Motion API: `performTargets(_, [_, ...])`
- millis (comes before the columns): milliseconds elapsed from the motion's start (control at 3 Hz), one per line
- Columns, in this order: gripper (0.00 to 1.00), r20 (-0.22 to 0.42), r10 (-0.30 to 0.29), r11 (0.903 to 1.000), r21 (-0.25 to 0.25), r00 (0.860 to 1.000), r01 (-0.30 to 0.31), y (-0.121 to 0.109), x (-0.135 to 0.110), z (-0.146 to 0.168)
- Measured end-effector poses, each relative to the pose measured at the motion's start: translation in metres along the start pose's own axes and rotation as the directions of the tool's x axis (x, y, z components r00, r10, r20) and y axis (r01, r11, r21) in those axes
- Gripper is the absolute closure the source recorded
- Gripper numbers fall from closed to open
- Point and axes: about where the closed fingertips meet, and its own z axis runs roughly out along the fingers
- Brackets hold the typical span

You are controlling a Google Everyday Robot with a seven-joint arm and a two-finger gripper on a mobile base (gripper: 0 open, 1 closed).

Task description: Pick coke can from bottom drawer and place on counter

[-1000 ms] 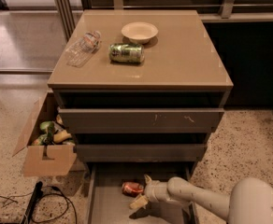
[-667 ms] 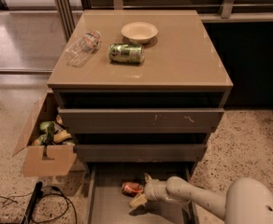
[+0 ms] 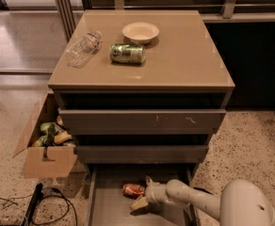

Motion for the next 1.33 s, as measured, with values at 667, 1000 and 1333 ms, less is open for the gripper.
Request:
performTargets(667, [0.34,-0.020,-0.002,1.0000,-0.003,1.000,0.002,-0.0021,0.0084,0.0083])
performTargets(1000, [0.57,-0.020,-0.002,1.0000,-0.003,1.000,0.002,-0.0020,0.0084,0.0083])
performTargets(1333, [0.80,-0.020,-0.002,1.0000,-0.003,1.000,0.002,-0.0020,0.0084,0.0083])
